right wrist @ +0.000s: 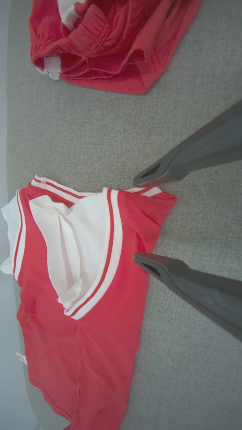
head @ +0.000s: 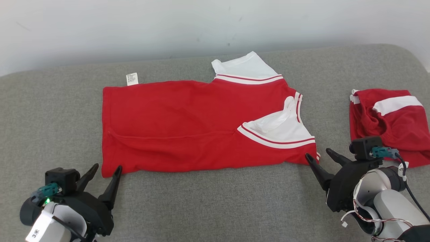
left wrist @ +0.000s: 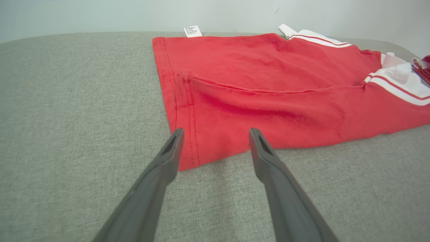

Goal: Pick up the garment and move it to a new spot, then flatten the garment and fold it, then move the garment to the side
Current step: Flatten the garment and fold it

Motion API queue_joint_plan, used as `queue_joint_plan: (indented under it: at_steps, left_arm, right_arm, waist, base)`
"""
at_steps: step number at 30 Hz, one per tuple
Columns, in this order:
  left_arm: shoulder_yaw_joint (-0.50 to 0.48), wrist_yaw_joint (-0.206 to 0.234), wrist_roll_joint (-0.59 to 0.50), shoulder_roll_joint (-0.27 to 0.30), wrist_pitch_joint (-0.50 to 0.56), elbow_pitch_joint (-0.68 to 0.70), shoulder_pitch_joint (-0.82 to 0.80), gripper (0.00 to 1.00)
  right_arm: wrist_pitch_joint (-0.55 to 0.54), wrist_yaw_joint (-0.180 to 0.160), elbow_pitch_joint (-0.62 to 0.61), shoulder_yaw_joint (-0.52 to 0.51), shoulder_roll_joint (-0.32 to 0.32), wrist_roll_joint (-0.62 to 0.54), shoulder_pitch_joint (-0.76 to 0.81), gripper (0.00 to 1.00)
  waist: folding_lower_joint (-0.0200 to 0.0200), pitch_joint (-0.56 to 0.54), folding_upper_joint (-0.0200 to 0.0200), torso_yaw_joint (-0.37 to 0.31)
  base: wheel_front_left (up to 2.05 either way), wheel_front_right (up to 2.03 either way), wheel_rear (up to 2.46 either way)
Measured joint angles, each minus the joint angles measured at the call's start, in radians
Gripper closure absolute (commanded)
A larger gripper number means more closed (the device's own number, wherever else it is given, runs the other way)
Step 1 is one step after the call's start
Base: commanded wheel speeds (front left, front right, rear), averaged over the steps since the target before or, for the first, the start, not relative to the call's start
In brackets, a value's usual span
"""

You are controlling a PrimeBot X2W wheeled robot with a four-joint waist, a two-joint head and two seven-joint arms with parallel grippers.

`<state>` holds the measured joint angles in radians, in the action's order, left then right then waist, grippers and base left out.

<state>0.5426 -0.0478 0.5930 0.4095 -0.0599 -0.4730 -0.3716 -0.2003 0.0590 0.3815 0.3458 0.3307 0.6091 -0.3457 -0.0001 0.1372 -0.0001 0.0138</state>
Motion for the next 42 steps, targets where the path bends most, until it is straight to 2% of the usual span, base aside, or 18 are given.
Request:
queue_joint_plan:
  at_steps: [12, 23, 24, 25, 26, 27, 28, 29, 30, 41, 42]
  left_arm:
    - [0.018, -0.003, -0.021, -0.02, -0.02, -0.059, -0.049, 0.0]
    - [0.036, -0.023, -0.02, -0.038, -0.02, -0.131, -0.07, 0.0]
    - [0.038, -0.024, -0.02, -0.039, -0.02, -0.137, -0.071, 0.0]
    - [0.04, -0.024, -0.02, -0.042, -0.019, -0.147, -0.075, 0.0]
    - [0.046, -0.024, -0.021, -0.046, -0.017, -0.16, -0.082, 0.04]
    - [0.049, -0.024, -0.021, -0.049, -0.015, -0.165, -0.087, 0.31]
    - [0.049, -0.025, -0.021, -0.054, -0.015, -0.17, -0.09, 0.68]
    - [0.05, -0.025, -0.021, -0.058, -0.015, -0.179, -0.092, 0.97]
    - [0.053, -0.033, -0.021, -0.06, -0.015, -0.191, -0.093, 1.0]
    - [0.06, -0.041, -0.023, -0.066, -0.034, -0.257, -0.106, 1.0]
    - [0.06, -0.041, -0.025, -0.065, -0.039, -0.259, -0.106, 0.42]
  right_arm:
    - [0.016, -0.042, 0.039, 0.044, 0.006, -0.082, -0.014, 0.0]
    - [0.034, -0.053, 0.081, 0.057, -0.022, -0.086, -0.039, 0.0]
    - [0.035, -0.055, 0.085, 0.058, -0.025, -0.086, -0.041, 0.11]
    - [0.035, -0.055, 0.093, 0.06, -0.028, -0.087, -0.044, 0.38]
    - [0.037, -0.055, 0.102, 0.062, -0.032, -0.087, -0.047, 0.82]
    - [0.038, -0.055, 0.105, 0.065, -0.034, -0.088, -0.05, 1.0]
    - [0.041, -0.055, 0.107, 0.067, -0.036, -0.089, -0.052, 1.0]
    - [0.044, -0.055, 0.11, 0.068, -0.037, -0.091, -0.053, 1.0]
    - [0.044, -0.055, 0.115, 0.069, -0.039, -0.092, -0.053, 1.0]
    - [0.069, -0.045, 0.161, 0.072, -0.042, -0.092, -0.052, 1.0]
    - [0.069, -0.044, 0.163, 0.072, -0.042, -0.092, -0.052, 1.0]
  waist:
    - [0.0002, 0.037, 0.0001, -0.003]
    - [0.0002, 0.056, 0.0, 0.005]
    - [0.0002, 0.057, 0.0001, 0.005]
    - [0.0002, 0.058, 0.0001, 0.006]
    - [0.0002, 0.058, 0.0002, 0.006]
    - [0.0002, 0.057, 0.0002, 0.006]
    - [0.0002, 0.057, 0.0001, 0.006]
    - [0.0001, 0.056, 0.0001, 0.006]
    - [0.0001, 0.056, 0.0001, 0.006]
    - [0.0001, 0.038, 0.0002, 0.008]
    - [0.0001, 0.037, 0.0001, 0.008]
  base:
    - [0.0, 0.0, 0.0]
    - [0.0, 0.0, 0.0]
    - [0.0, 0.0, 0.0]
    - [0.0, 0.0, 0.0]
    - [0.0, 0.0, 0.0]
    - [0.0, 0.0, 0.0]
    - [0.0, 0.0, 0.0]
    - [0.0, 0.0, 0.0]
    - [0.0, 0.0, 0.0]
    - [0.0, 0.0, 0.0]
    - [0.0, 0.0, 0.0]
